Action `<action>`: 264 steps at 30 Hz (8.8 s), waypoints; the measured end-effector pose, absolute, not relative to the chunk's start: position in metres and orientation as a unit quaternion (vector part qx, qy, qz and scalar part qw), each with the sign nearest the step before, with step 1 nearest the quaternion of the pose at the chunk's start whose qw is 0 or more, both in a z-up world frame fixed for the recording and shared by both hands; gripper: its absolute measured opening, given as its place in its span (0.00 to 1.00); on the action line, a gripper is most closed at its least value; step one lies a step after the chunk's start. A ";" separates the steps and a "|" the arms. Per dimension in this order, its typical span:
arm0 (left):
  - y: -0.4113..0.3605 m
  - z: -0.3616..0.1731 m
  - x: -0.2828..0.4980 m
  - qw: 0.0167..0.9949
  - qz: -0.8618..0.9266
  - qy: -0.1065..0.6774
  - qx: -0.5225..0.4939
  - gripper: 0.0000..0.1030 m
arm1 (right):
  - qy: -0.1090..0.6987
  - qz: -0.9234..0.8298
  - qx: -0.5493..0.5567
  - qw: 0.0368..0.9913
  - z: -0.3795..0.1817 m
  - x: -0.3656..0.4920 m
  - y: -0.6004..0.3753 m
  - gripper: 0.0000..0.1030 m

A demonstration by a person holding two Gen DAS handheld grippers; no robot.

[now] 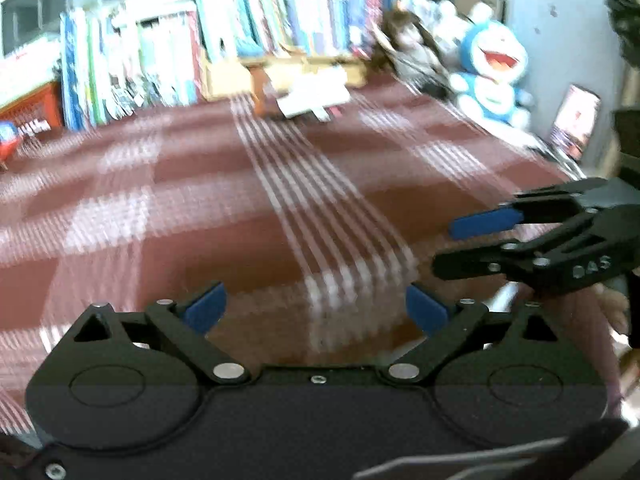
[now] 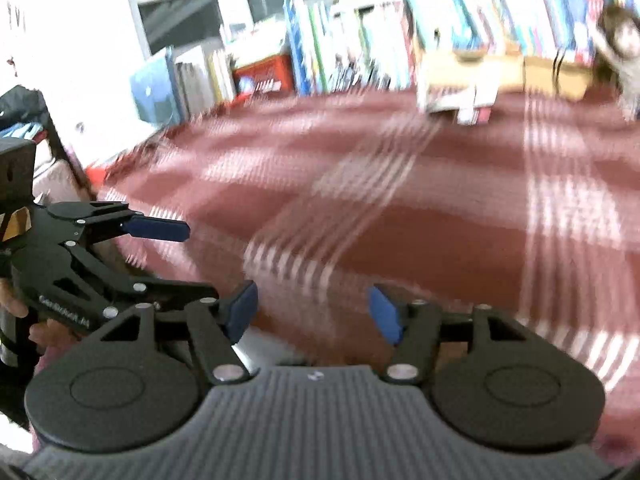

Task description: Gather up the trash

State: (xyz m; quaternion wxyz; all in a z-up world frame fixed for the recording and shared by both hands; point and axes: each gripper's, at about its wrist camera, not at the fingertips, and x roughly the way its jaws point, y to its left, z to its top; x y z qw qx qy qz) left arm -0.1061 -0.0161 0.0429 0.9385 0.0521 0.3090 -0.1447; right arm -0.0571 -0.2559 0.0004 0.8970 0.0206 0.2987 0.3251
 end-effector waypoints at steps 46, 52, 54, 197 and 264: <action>0.019 0.048 0.199 0.941 0.061 0.256 -0.212 0.01 | 0.302 0.170 -0.007 0.938 -0.001 0.201 -0.238 0.85; 0.033 0.055 0.165 0.947 0.052 0.256 -0.185 0.01 | 0.324 0.144 0.021 0.935 -0.005 0.233 -0.232 0.72; 0.037 0.058 0.155 0.949 0.046 0.255 -0.178 0.01 | 0.342 0.145 0.032 0.928 -0.007 0.236 -0.233 0.50; -0.020 -0.155 -0.143 0.852 -0.001 0.523 0.021 0.68 | 0.473 0.285 -0.034 0.833 -0.133 -0.090 -0.221 0.80; -0.019 -0.169 -0.135 0.840 0.017 0.543 0.016 0.79 | 0.481 0.291 -0.038 0.826 -0.139 -0.090 -0.219 0.81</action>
